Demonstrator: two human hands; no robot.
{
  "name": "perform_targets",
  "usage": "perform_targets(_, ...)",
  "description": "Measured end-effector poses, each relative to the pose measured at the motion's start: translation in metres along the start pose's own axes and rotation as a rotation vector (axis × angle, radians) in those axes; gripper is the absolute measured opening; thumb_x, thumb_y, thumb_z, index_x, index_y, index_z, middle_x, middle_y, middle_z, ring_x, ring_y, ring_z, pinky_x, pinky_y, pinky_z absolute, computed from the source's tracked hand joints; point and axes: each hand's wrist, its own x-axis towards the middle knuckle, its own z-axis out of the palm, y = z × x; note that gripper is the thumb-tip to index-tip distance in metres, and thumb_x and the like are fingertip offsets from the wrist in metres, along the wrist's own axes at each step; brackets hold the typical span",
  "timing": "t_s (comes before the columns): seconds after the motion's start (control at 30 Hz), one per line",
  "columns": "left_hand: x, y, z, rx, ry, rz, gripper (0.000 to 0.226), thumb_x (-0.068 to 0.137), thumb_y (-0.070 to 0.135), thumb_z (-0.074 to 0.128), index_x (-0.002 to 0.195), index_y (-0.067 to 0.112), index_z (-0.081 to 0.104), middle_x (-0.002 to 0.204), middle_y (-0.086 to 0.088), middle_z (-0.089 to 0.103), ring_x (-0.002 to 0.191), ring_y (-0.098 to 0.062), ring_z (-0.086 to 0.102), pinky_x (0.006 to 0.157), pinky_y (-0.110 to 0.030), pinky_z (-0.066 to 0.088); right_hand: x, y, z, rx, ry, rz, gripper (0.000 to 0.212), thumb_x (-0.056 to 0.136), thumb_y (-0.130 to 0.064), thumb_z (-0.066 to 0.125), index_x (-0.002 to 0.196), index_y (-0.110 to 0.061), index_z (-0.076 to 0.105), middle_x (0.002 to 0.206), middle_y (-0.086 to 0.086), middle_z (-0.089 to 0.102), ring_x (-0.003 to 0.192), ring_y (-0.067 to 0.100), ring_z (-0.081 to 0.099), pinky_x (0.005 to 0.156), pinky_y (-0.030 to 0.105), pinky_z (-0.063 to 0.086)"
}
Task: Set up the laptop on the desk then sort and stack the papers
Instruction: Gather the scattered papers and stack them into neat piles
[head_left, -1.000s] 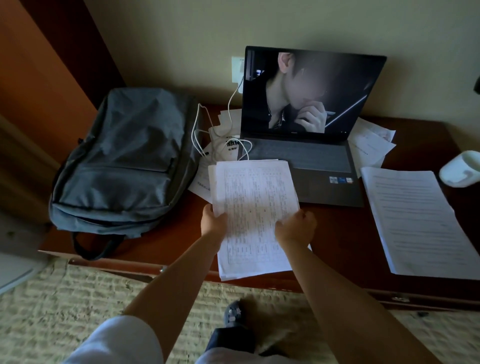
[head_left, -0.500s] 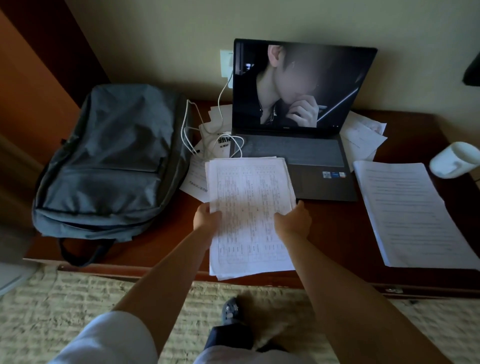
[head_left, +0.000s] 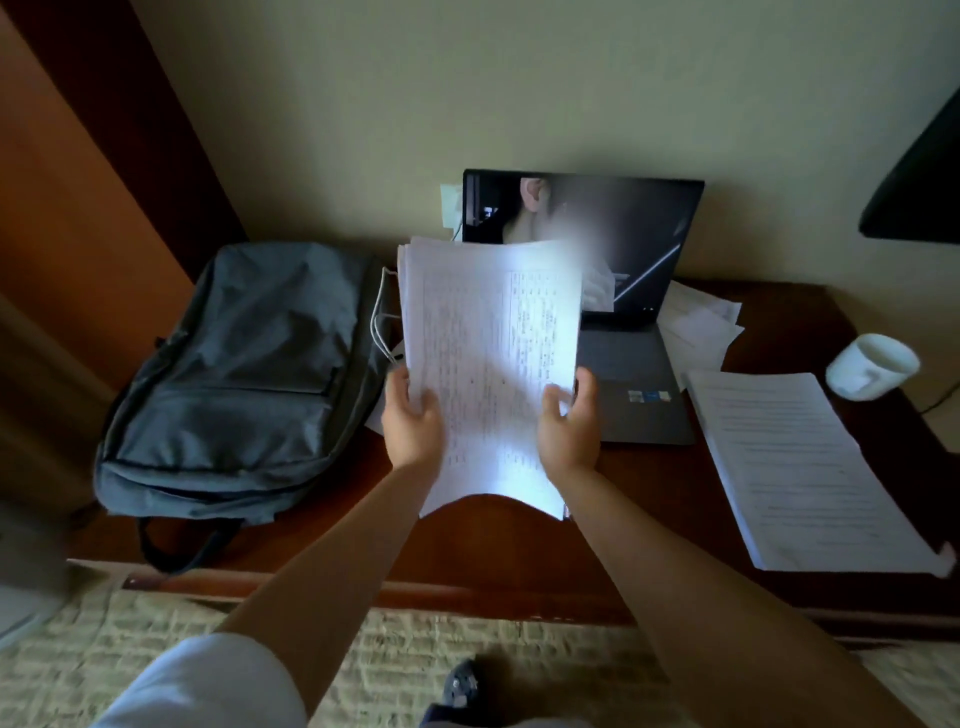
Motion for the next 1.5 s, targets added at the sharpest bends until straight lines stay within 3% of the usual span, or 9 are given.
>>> perform_targets(0.13, -0.012, 0.014, -0.002, -0.068, 0.002, 0.106, 0.045, 0.090, 0.008, 0.056, 0.132, 0.013, 0.040, 0.118, 0.001, 0.056, 0.103, -0.010, 0.058, 0.079, -0.019, 0.050, -0.002, -0.009, -0.001, 0.101, 0.056, -0.026, 0.052, 0.095, -0.029, 0.053, 0.141, -0.013, 0.034, 0.125, -0.004, 0.050, 0.126, 0.019, 0.044, 0.102, 0.037, 0.039)
perform_targets(0.2, -0.017, 0.015, -0.002, -0.076, 0.036, 0.075, 0.040, 0.091, 0.008, 0.055, 0.128, 0.011, 0.042, 0.116, -0.001, 0.056, 0.105, -0.014, 0.056, 0.082, -0.024, 0.049, -0.003, -0.007, 0.002, 0.115, 0.054, -0.013, 0.053, 0.096, -0.028, 0.051, 0.143, -0.012, 0.032, 0.121, -0.004, 0.049, 0.122, 0.019, 0.046, 0.101, 0.035, 0.040)
perform_targets(0.37, -0.016, 0.019, -0.002, -0.099, 0.108, 0.123, 0.006, 0.097, 0.015, 0.045, 0.102, 0.011, 0.045, 0.089, 0.003, 0.052, 0.084, -0.013, 0.055, 0.066, -0.020, 0.045, 0.004, -0.017, 0.000, 0.123, 0.084, -0.079, 0.035, 0.097, -0.017, 0.046, 0.131, -0.012, 0.041, 0.106, -0.007, 0.050, 0.101, 0.014, 0.052, 0.087, 0.035, 0.046)
perform_targets(0.63, -0.021, -0.004, 0.010, -0.035, 0.093, 0.075, 0.010, 0.100, 0.025, 0.042, 0.097, 0.016, 0.046, 0.089, 0.003, 0.054, 0.080, -0.012, 0.057, 0.065, -0.022, 0.049, 0.006, 0.007, -0.003, 0.069, 0.061, 0.023, 0.033, 0.098, -0.022, 0.045, 0.129, -0.012, 0.042, 0.119, -0.003, 0.053, 0.113, 0.018, 0.054, 0.093, 0.040, 0.050)
perform_targets(0.77, -0.019, -0.006, 0.022, 0.050, 0.075, 0.004, 0.020, 0.102, 0.028, 0.037, 0.092, 0.013, 0.045, 0.081, 0.003, 0.052, 0.070, -0.012, 0.053, 0.055, -0.021, 0.041, 0.008, 0.016, 0.003, 0.017, 0.004, 0.102, 0.036, 0.098, -0.014, 0.043, 0.134, -0.015, 0.039, 0.127, 0.003, 0.052, 0.119, 0.024, 0.052, 0.095, 0.038, 0.046)
perform_targets(0.93, -0.026, 0.001, 0.046, 0.088, 0.046, 0.071, 0.021, 0.103, 0.022, 0.033, 0.086, 0.012, 0.039, 0.072, 0.003, 0.041, 0.060, -0.009, 0.040, 0.051, -0.020, 0.032, 0.019, 0.011, -0.011, 0.020, 0.109, 0.117, 0.039, 0.099, -0.012, 0.039, 0.138, -0.012, 0.036, 0.135, 0.011, 0.051, 0.121, 0.029, 0.053, 0.098, 0.042, 0.047)
perform_targets(1.2, -0.072, 0.022, 0.138, 0.159, -0.077, -0.051, 0.020, 0.102, 0.026, 0.032, 0.092, 0.012, 0.044, 0.083, -0.004, 0.053, 0.073, -0.017, 0.054, 0.062, -0.031, 0.044, 0.054, 0.035, -0.112, -0.141, 0.207, 0.088, 0.051, 0.098, -0.009, 0.038, 0.148, -0.013, 0.027, 0.147, 0.010, 0.041, 0.132, 0.029, 0.044, 0.105, 0.038, 0.040)
perform_targets(1.33, -0.107, 0.034, 0.197, 0.281, -0.286, -0.154, 0.019, 0.100, 0.013, 0.032, 0.115, 0.012, 0.043, 0.101, -0.003, 0.053, 0.085, -0.016, 0.056, 0.068, -0.030, 0.049, 0.078, 0.065, -0.193, -0.315, 0.165, 0.129, 0.061, 0.094, -0.005, 0.040, 0.150, -0.017, 0.019, 0.138, 0.012, 0.050, 0.114, 0.031, 0.057, 0.082, 0.034, 0.047)
perform_targets(1.5, -0.151, 0.025, 0.267, 0.256, -0.391, -0.277, 0.033, 0.091, 0.004, 0.035, 0.120, 0.010, 0.050, 0.097, -0.005, 0.061, 0.077, -0.017, 0.060, 0.052, -0.025, 0.048, 0.106, 0.108, -0.279, -0.422, 0.030, 0.180, 0.064, 0.091, -0.004, 0.042, 0.150, -0.015, 0.020, 0.142, 0.012, 0.045, 0.126, 0.032, 0.048, 0.099, 0.041, 0.046)
